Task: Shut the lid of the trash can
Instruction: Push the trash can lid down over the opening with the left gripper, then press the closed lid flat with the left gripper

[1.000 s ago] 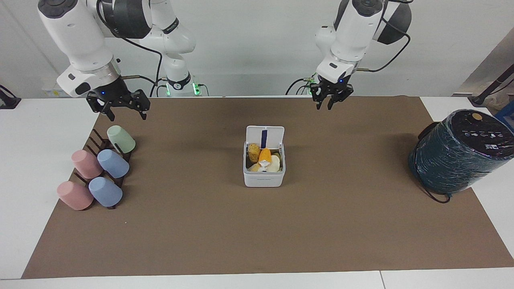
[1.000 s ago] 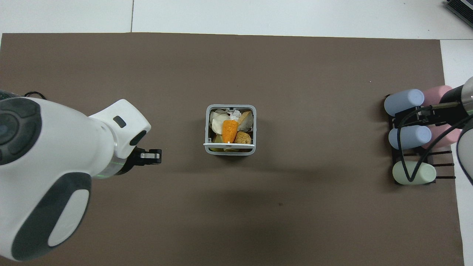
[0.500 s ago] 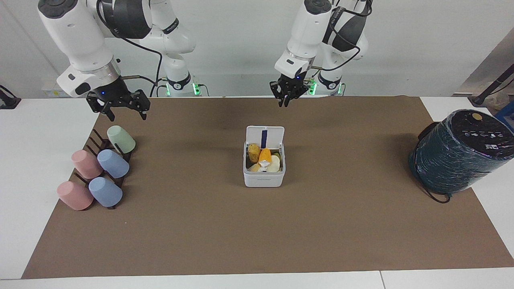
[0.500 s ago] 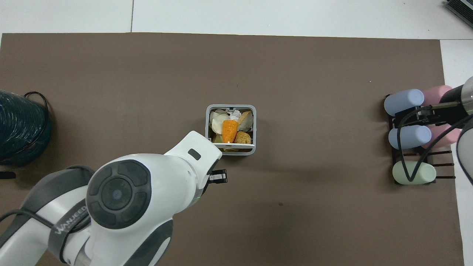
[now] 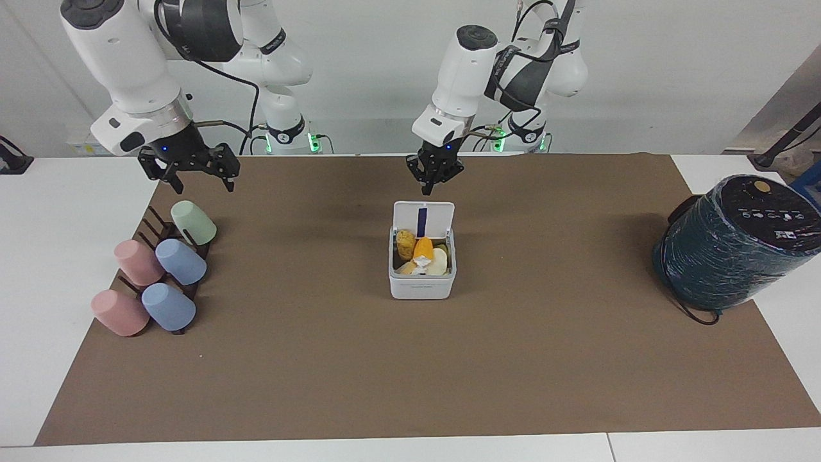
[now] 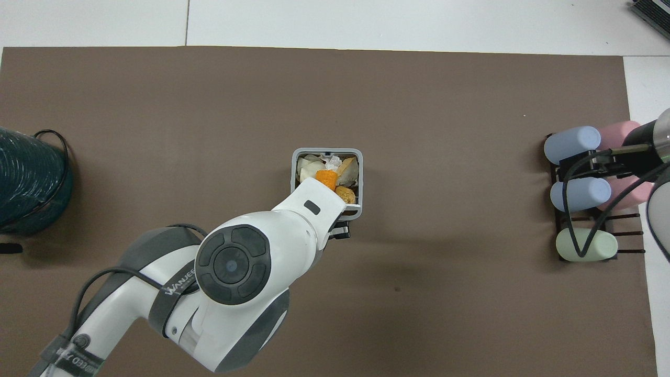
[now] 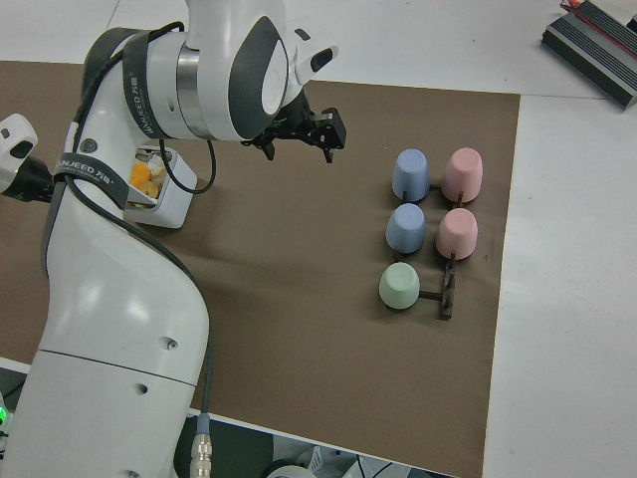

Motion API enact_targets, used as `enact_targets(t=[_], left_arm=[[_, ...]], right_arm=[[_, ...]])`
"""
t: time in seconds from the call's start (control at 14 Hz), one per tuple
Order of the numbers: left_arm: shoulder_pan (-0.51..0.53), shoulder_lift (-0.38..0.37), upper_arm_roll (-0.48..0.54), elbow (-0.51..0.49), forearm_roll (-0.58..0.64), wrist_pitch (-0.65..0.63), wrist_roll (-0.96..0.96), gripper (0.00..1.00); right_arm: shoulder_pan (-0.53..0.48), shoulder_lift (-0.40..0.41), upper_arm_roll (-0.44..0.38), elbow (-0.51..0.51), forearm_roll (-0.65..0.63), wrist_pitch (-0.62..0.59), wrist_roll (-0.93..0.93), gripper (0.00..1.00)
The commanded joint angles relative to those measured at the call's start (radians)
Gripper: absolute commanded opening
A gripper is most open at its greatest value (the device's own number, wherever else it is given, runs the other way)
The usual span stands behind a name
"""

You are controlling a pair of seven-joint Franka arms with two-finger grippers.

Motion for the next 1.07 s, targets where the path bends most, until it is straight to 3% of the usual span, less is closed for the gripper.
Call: enact_targets(t=[0.0,0.21,0.64,1.0], left_arm=[[0.005,0.024,0.015,0.007,-0.016,0.094,-0.003,0.03],[0.037,0.089,0.015,0.04,-0.055,0.2,0.005,0.03],[0.062,0.169,0.015,0.082,-0.075,0.272,0.006,0.0],[0.063,0.292,0.015,0.151,-0.075,0.313,0.006,0.0]], right_arm=[[-0.003,-0.014,0.003,-0.013,0.003,-0.008,-0.015,1.0],[-0.003,-0.014,0.003,-0.013,0.003,-0.008,-0.015,1.0],[-0.003,-0.014,0.003,-0.013,0.003,-0.008,-0.015,1.0],[-0.003,-0.014,0.003,-0.013,0.003,-0.008,-0.015,1.0]])
